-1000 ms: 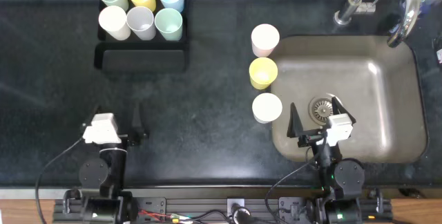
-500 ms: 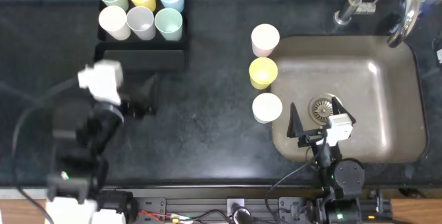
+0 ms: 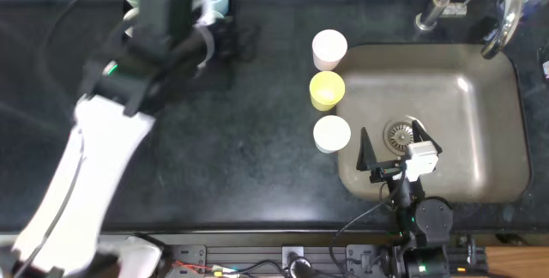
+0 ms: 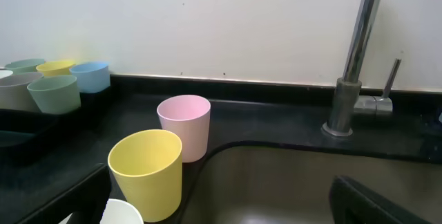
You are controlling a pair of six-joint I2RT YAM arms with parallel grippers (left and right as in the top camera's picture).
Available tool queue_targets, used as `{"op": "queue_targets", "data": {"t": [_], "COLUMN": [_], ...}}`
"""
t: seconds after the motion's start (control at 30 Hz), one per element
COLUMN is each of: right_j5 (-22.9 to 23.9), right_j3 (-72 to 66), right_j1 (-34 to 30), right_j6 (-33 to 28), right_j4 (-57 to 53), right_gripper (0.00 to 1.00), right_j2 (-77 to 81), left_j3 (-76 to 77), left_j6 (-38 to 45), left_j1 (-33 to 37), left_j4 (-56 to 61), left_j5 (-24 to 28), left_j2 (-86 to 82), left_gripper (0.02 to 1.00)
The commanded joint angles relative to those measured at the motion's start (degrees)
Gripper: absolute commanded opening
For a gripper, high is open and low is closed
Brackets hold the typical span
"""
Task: Store Cups
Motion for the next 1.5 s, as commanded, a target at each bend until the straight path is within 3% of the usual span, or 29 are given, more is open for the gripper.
{"op": "queue_targets", "data": {"t": [0.03,0.3,1.07,1.37,1.5], "right_j5": [0.3,0.3,0.3,0.3,0.3], "right_j3": [-0.8,-0.8,-0.8,-0.8,-0.8], "right_j1": [-0.1,-0.1,-0.1,-0.1,-0.1], "right_j6": [0.2,0.2,0.2,0.2,0.2], "right_j4": [0.3,0.3,0.3,0.3,0.3], "right_gripper": [0.998,0.998,0.998,0.998,0.998], "right_j2": [-0.6,-0.6,-0.6,-0.6,-0.6], "left_j3": [14.3,25.5,26.3,26.3,26.3], "left_j6": [-8.0,-15.5,-15.4,-15.2,-15.2], "left_j1": [-5.6,-10.4,-12.7,-12.7,-12.7], "left_j4": [-6.3,-9.4,-2.4,-1.7,-0.6], "left_j5": [-7.2,-6.9,-8.8,-9.3,-9.2], "left_j2": [10.6,27.0,45.1,45.6,45.7], "left_gripper": [1.000,1.000,0.989,0.687,0.478]}}
